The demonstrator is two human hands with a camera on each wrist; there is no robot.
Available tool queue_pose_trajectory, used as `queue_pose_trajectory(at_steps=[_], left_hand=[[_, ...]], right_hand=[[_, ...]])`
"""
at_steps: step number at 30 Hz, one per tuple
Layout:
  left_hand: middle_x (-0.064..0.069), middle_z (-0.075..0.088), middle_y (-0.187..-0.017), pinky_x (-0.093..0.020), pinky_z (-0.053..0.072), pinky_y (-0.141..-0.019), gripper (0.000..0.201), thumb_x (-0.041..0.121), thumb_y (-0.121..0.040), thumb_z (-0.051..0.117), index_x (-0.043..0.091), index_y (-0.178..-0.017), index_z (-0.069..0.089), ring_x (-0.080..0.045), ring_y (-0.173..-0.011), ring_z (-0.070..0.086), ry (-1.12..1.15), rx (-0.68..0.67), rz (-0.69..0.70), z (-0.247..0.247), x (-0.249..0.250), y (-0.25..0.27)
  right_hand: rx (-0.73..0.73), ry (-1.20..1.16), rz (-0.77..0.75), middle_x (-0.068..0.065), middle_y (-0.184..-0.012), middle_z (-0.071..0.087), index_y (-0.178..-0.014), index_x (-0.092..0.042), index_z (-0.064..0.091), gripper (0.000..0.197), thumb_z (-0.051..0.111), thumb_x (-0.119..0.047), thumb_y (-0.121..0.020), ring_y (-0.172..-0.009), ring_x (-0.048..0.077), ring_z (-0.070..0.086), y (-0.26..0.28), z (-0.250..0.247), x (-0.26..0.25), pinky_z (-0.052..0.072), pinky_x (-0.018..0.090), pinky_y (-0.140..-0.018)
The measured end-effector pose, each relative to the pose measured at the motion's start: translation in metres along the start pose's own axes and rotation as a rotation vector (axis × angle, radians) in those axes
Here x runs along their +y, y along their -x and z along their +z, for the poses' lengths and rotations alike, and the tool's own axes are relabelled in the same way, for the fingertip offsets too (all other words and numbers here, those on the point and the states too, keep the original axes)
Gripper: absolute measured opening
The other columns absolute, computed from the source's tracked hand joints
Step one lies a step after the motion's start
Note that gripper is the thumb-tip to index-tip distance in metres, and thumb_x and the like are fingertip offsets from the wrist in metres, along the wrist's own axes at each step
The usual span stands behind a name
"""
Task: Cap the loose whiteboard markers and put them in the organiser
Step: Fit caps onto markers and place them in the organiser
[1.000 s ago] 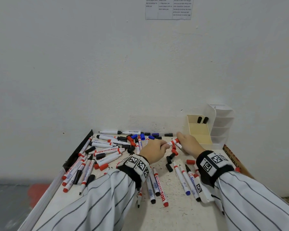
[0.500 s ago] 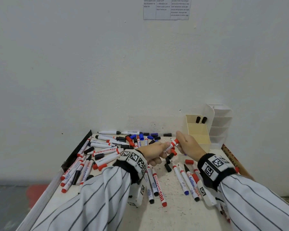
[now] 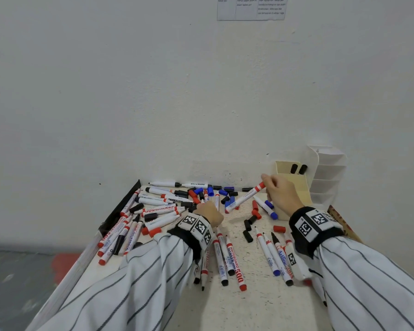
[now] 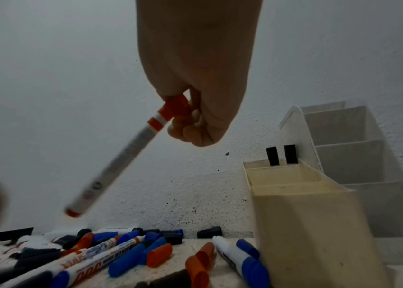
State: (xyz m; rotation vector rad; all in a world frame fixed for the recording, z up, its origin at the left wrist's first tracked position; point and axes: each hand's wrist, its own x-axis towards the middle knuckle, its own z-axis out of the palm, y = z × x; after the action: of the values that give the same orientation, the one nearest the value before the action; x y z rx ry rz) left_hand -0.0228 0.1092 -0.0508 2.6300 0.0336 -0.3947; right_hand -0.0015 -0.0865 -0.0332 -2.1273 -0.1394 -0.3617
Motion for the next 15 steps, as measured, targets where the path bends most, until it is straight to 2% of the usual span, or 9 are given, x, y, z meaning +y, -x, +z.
queue_pose_trajectory(at_steps=[2, 4, 7, 12, 15], left_hand=[[-0.012, 0.053, -0.130, -0.028, 0.046, -0.094, 0.044, 0.025, -0.094, 0.050, 0.002, -0.131, 0.045, -0.023, -0.117, 0.053, -0.139, -0.036, -0.062, 0.003, -0.006, 0.004], [-0.012, 0.049, -0.136, -0.029, 0.042, -0.099, 0.051, 0.029, -0.093, 0.054, 0.002, -0.135, 0.042, -0.023, -0.124, 0.049, -0.242, -0.097, -0.052, 0.007, -0.007, 0.009], [-0.012, 0.047, -0.138, -0.030, 0.040, -0.101, 0.062, 0.037, -0.090, 0.058, 0.001, -0.136, 0.040, -0.025, -0.126, 0.046, -0.315, -0.125, -0.033, 0.014, -0.004, 0.013], [-0.011, 0.055, -0.130, -0.030, 0.044, -0.097, 0.059, 0.039, -0.087, 0.062, 0.000, -0.130, 0.048, -0.024, -0.120, 0.053, -0.267, -0.124, -0.039, 0.024, -0.004, 0.009], [-0.010, 0.061, -0.124, -0.034, 0.048, -0.098, 0.059, 0.033, -0.082, 0.070, 0.002, -0.128, 0.048, -0.023, -0.116, 0.058, -0.100, -0.185, -0.153, 0.028, -0.011, -0.004]], right_hand=[[0.057, -0.035, 0.001, 0.003, -0.069, 0.054, -0.088, -0.005, 0.056, 0.030, 0.044, -0.031, -0.097, -0.054, 0.012, 0.048, -0.004, -0.001, 0.000, 0.040, 0.018, -0.051], [0.097, -0.054, 0.001, 0.003, -0.077, 0.057, -0.094, -0.006, 0.056, 0.026, 0.046, -0.029, -0.097, -0.057, 0.011, 0.051, -0.007, -0.003, -0.001, 0.042, 0.015, -0.052], [0.144, -0.044, -0.008, 0.004, -0.083, 0.060, -0.096, -0.009, 0.055, 0.021, 0.045, -0.027, -0.098, -0.059, 0.012, 0.054, -0.011, -0.009, -0.002, 0.044, 0.019, -0.058], [0.201, -0.035, -0.005, -0.004, -0.080, 0.059, -0.097, -0.013, 0.053, 0.015, 0.045, -0.025, -0.098, -0.062, 0.011, 0.056, -0.017, -0.022, 0.004, 0.049, 0.028, -0.067], [0.255, -0.046, -0.013, 0.001, -0.082, 0.061, -0.097, -0.012, 0.054, 0.013, 0.045, -0.021, -0.098, -0.064, 0.012, 0.056, -0.025, -0.033, 0.010, 0.048, 0.022, -0.064]])
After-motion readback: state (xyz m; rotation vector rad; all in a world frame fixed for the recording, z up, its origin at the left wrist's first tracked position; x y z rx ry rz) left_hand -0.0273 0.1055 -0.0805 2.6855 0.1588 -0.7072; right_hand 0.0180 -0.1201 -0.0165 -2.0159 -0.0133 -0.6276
